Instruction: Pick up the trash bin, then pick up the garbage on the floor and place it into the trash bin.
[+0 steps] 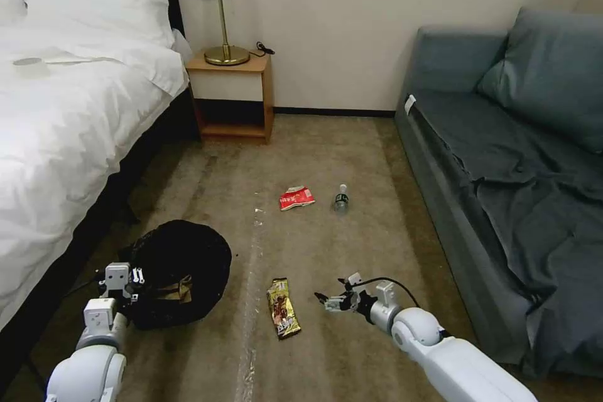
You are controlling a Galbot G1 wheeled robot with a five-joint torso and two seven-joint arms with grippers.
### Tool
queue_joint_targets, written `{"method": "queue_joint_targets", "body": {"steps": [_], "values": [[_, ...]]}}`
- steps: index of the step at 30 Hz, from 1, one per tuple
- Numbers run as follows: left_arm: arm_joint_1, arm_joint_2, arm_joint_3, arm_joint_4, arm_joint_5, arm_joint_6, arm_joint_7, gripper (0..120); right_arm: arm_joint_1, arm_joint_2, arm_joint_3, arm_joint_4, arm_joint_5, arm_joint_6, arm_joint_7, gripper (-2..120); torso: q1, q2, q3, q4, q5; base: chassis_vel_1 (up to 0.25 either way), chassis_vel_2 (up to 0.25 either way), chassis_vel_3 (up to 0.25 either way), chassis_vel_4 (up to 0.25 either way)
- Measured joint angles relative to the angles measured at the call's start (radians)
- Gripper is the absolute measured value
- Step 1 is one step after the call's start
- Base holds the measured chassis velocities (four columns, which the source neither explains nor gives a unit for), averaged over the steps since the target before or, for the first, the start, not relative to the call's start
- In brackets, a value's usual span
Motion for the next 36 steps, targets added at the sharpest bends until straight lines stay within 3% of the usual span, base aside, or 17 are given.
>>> {"method": "queue_joint_targets", "body": {"steps": [6,12,36], "values": [[0.011,-0.019,-0.011,0.010,0.001,-0.013,0.010,4,0.007,0.088,-0.030,-0.068,-0.025,0.018,-0.009,100,0.000,0.000,0.000,0.0002,0.0002,0.000,0.000,0.000,0.000],[0.025,-0.003,-0.029,0.007,-0.009,-0.017,0.014,4,0.017,0.144,-0.048,-0.129,-0.049,0.041,0.001,100,0.000,0.000,0.000,0.0002,0.0002,0.000,0.000,0.000,0.000],[0.066,-0.005,-0.054,-0.023,-0.018,-0.035,0.027,4,0.032,0.245,-0.052,-0.297,-0.117,0.122,-0.044,100,0.000,0.000,0.000,0.0000,0.0002,0.000,0.000,0.000,0.000]]}}
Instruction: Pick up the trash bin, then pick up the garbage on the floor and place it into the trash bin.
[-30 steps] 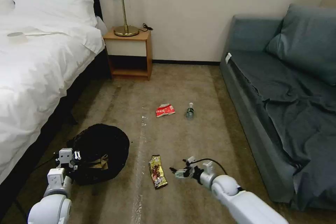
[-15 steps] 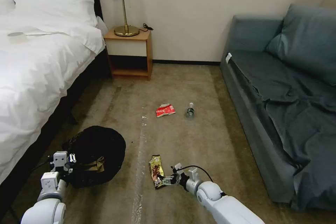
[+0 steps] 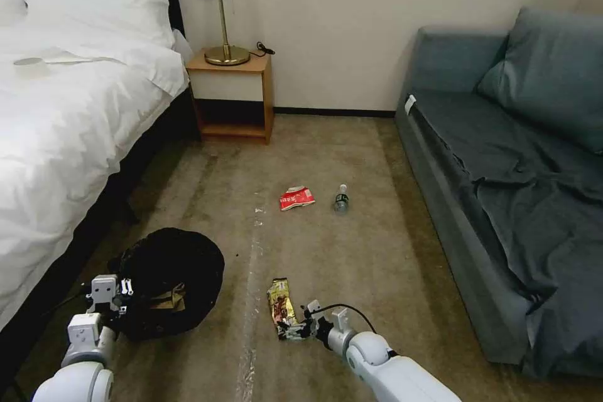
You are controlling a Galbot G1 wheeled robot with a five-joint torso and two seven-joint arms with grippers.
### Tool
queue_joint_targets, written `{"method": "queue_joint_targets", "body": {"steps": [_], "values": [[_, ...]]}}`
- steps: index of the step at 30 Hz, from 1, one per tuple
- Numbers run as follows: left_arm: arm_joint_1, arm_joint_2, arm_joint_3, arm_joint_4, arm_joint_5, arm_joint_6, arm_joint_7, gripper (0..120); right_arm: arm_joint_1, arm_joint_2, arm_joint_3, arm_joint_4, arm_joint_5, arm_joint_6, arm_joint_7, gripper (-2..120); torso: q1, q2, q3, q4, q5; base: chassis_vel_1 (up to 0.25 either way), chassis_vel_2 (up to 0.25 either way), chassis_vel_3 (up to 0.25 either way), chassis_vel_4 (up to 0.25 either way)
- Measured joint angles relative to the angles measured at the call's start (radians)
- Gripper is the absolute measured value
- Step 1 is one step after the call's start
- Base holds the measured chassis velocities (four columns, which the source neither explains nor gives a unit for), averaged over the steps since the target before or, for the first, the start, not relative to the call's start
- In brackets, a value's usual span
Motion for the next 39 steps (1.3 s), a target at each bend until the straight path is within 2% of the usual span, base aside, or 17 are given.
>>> {"method": "queue_joint_targets", "body": {"steps": [10,24,39], "values": [[0.025,0.003,-0.015,-0.020,-0.007,-0.012,0.006,4,-0.003,0.042,0.011,-0.075,-0.056,0.051,-0.015,100,0.000,0.000,0.000,0.0000,0.0001,0.000,0.000,0.000,0.000],[0.041,-0.005,-0.035,0.002,-0.016,-0.047,0.015,4,0.025,0.094,0.016,-0.189,-0.117,0.111,-0.019,100,0.000,0.000,0.000,0.0001,0.0000,0.000,0.000,0.000,0.000],[0.036,-0.011,-0.028,0.003,-0.019,-0.050,0.016,4,0.029,0.111,0.045,-0.246,-0.142,0.144,-0.060,100,0.000,0.000,0.000,0.0000,0.0000,0.000,0.000,0.000,0.000]]}}
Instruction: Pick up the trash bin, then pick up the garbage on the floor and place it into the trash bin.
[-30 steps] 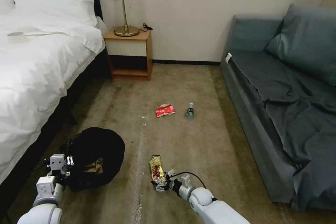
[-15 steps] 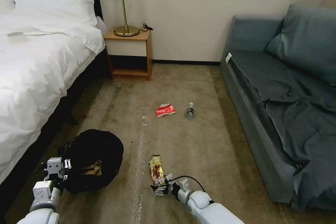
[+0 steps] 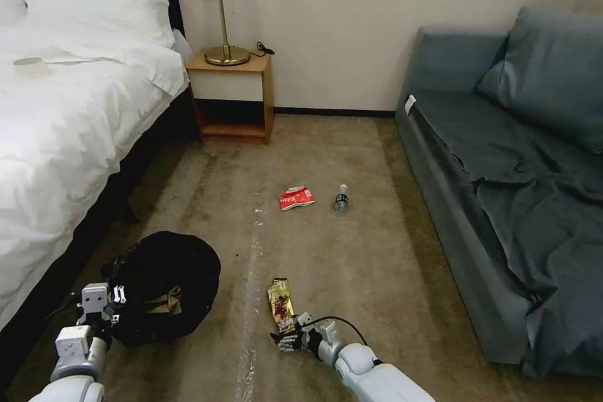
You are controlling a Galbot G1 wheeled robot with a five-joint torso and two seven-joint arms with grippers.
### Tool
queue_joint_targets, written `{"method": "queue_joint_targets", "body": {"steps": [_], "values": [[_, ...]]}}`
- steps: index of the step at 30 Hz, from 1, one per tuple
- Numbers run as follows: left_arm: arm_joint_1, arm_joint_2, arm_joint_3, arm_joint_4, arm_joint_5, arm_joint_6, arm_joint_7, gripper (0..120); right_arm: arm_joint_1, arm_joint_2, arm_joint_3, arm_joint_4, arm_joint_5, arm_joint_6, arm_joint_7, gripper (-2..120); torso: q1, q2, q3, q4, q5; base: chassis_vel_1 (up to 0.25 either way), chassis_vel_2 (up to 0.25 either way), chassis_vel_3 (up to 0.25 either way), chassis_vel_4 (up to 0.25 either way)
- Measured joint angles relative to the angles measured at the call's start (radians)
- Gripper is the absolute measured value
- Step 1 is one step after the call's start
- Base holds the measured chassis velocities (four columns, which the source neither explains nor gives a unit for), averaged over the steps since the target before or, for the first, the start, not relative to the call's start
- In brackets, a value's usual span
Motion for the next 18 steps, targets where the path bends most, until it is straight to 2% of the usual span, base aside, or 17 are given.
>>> {"method": "queue_joint_targets", "body": {"steps": [5,6,9,11,14,16,17,18], "values": [[-0.002,0.000,0.000,0.000,0.000,0.000,0.000,4,-0.001,0.001,0.005,-0.007,-0.002,0.005,-0.010,98,0.000,0.000,0.000,-0.0002,-0.0001,0.000,0.000,0.000,0.000],[-0.004,0.000,0.001,0.000,0.000,-0.001,0.001,4,0.001,0.002,0.005,-0.008,-0.001,0.005,-0.012,90,0.000,0.000,0.000,-0.0004,-0.0005,0.000,0.000,0.000,0.000],[-0.005,0.000,0.001,0.002,0.000,-0.003,0.001,4,0.003,0.005,0.006,-0.010,-0.001,0.006,-0.015,83,0.000,0.000,0.000,-0.0003,-0.0001,0.000,0.000,0.000,0.000],[-0.005,-0.002,0.002,0.007,0.000,-0.006,0.002,4,0.005,0.008,0.006,-0.015,-0.001,0.008,-0.018,72,0.000,0.000,0.000,0.0000,0.0001,0.000,0.000,0.000,0.000],[-0.005,-0.002,0.002,0.011,0.000,-0.010,0.002,4,0.006,0.009,0.006,-0.021,-0.001,0.011,-0.019,67,0.000,0.000,0.000,-0.0001,-0.0001,0.000,0.000,0.000,0.000],[-0.006,-0.002,0.001,0.018,0.000,-0.015,0.004,4,0.006,0.015,0.011,-0.029,-0.005,0.016,-0.027,55,0.000,0.000,0.000,0.0000,0.0002,0.000,0.000,0.000,0.000],[-0.006,-0.002,0.001,0.018,0.000,-0.015,0.004,4,0.006,0.015,0.011,-0.029,-0.005,0.016,-0.027,55,0.000,0.000,0.000,0.0000,0.0002,0.000,0.000,0.000,0.000],[-0.005,-0.002,0.000,0.021,0.000,-0.019,0.005,4,0.007,0.015,0.013,-0.033,-0.007,0.017,-0.029,49,0.000,0.000,0.000,0.0001,0.0001,0.000,0.000,0.000,0.000]]}}
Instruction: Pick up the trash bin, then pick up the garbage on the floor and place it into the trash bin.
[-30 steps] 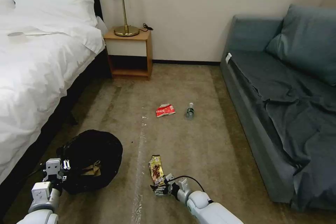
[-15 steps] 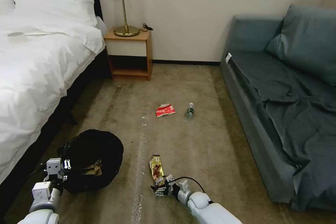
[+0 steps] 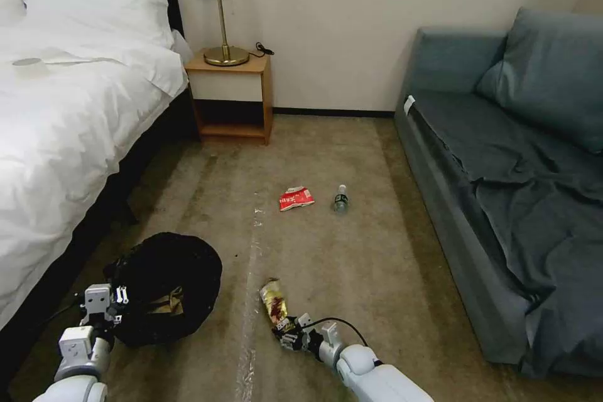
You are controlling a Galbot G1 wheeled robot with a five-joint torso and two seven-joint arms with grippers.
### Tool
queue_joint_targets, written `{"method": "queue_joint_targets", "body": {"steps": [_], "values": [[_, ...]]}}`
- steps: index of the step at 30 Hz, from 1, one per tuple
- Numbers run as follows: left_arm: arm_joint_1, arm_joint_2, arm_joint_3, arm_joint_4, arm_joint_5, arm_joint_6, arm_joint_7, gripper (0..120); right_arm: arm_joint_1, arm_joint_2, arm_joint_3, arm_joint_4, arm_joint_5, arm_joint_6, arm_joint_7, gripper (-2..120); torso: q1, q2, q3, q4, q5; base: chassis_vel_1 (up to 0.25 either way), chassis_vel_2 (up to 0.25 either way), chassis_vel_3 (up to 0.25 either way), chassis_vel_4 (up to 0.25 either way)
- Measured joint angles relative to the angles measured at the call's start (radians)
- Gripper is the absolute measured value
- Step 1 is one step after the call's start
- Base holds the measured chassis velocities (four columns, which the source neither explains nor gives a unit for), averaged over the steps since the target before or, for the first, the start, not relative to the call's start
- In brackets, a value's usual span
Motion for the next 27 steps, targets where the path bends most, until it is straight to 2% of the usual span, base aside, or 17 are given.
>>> {"method": "queue_joint_targets", "body": {"steps": [10,12,20,23,24,25,26,27], "values": [[0.000,0.001,-0.001,0.003,0.000,-0.005,0.003,4,0.003,-0.001,0.001,-0.001,-0.001,0.001,-0.006,44,0.000,0.000,0.000,-0.0001,0.0001,0.000,0.000,0.000,0.000],[0.003,-0.002,0.001,0.005,0.000,-0.009,0.003,4,0.001,-0.001,0.003,0.001,-0.001,0.000,-0.007,38,0.000,0.000,0.000,0.0000,0.0002,0.000,0.000,0.000,0.000],[0.012,-0.013,0.001,0.017,0.001,-0.032,0.007,4,-0.012,0.004,0.020,-0.006,-0.020,0.013,-0.012,30,0.000,0.000,0.000,0.0000,0.0003,0.000,0.000,0.000,0.000],[0.017,-0.014,0.000,0.009,0.002,-0.035,0.007,4,-0.017,0.003,0.027,0.003,-0.024,0.012,-0.010,16,0.000,0.000,0.000,-0.0001,-0.0002,0.000,0.000,0.000,0.000],[0.017,-0.014,0.000,0.009,0.002,-0.035,0.007,4,-0.017,0.003,0.027,0.003,-0.024,0.012,-0.010,16,0.000,0.000,0.000,-0.0001,-0.0002,0.000,0.000,0.000,0.000],[0.019,-0.016,0.000,0.003,0.003,-0.036,0.007,4,-0.020,-0.001,0.027,0.015,-0.025,0.010,-0.007,9,0.000,0.000,0.000,0.0000,0.0002,0.000,0.000,0.000,0.000],[0.019,-0.016,0.000,0.003,0.003,-0.036,0.007,4,-0.020,-0.001,0.027,0.015,-0.025,0.010,-0.007,9,0.000,0.000,0.000,0.0000,0.0002,0.000,0.000,0.000,0.000],[0.021,-0.017,0.000,0.000,0.003,-0.036,0.008,4,-0.023,-0.005,0.027,0.025,-0.025,0.008,-0.004,4,0.000,0.000,0.000,0.0000,0.0001,0.000,0.000,0.000,0.000]]}}
